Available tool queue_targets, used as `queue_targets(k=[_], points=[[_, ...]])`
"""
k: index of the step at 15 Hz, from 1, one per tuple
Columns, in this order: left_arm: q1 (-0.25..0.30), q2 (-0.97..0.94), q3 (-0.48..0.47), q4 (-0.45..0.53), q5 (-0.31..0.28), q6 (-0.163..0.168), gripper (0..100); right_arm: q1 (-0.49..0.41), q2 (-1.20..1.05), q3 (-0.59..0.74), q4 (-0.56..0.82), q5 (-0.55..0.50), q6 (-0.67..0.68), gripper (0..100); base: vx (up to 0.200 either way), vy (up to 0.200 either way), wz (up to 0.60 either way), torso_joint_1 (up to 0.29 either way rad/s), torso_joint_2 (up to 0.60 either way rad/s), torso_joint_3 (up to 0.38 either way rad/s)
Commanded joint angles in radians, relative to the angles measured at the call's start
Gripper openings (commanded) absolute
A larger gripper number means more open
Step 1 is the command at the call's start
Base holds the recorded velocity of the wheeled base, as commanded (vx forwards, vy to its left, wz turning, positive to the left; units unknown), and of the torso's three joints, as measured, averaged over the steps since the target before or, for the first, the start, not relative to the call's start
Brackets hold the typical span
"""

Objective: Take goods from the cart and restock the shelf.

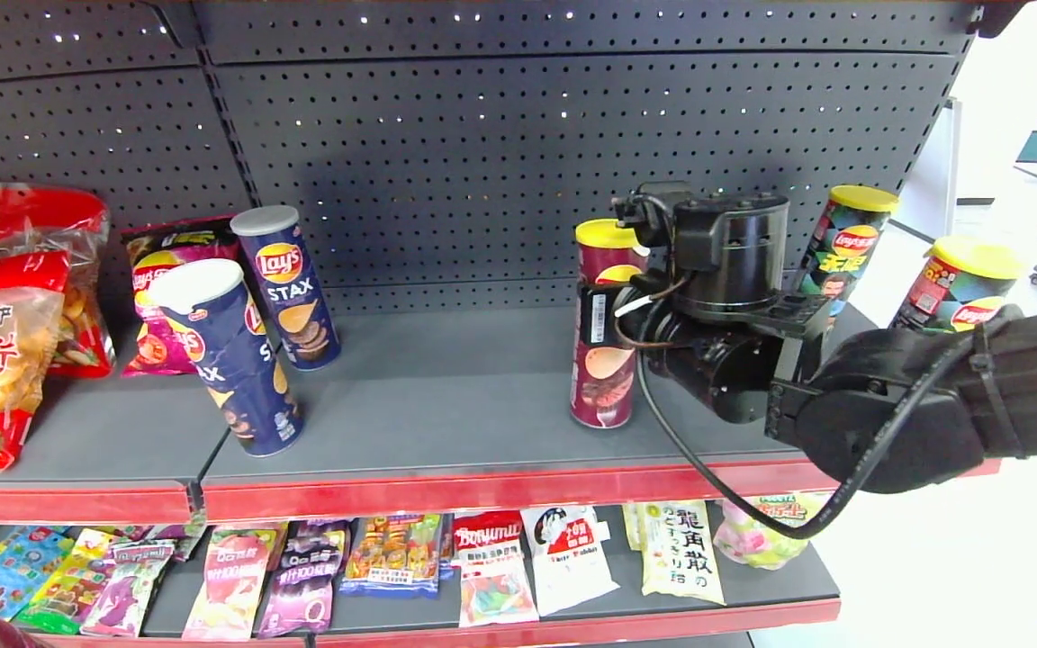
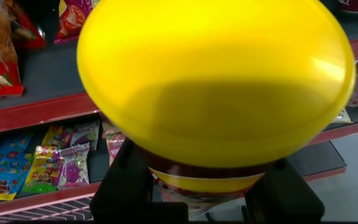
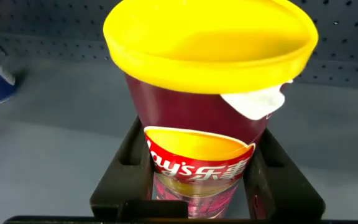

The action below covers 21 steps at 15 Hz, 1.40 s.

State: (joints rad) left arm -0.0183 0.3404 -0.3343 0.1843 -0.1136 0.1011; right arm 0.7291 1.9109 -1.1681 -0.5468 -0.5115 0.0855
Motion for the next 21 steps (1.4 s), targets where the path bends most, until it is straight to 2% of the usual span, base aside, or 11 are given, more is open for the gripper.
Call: queue_targets(k=[1,4,7,14,21], points=[[0.0,0.0,-0.002,0.0,0.0,0.0,0,0.009,0.005,0.038,-0.045,0.001,-0.003,0,0.0,0.0,0.0,0.0,0.0,0.0],[0.0,0.0,-0.002,-0.002,0.0,0.0,0,0.012,0.0,0.084,-0.056,0.001,-0.001,0,0.0,0.0,0.0,0.0,0.0,0.0],[0.0,0.0,-0.002,-0.002,0.0,0.0,0,0.03,0.005,0.15,-0.131,0.001,-0.012,0,0.0,0.0,0.0,0.0,0.0,0.0],[0.0,0.0,-0.002,-0.002,0.0,0.0,0,0.064,-0.006,0.166,-0.133,-0.058,-0.033,0,0.0,0.0,0.0,0.0,0.0,0.0],[0.0,0.002,0.0,-0.002,-0.001,0.0,0,0.105,-0.036,0.183,-0.133,-0.067,-0.04,0,0.0,0.0,0.0,0.0,0.0,0.0]])
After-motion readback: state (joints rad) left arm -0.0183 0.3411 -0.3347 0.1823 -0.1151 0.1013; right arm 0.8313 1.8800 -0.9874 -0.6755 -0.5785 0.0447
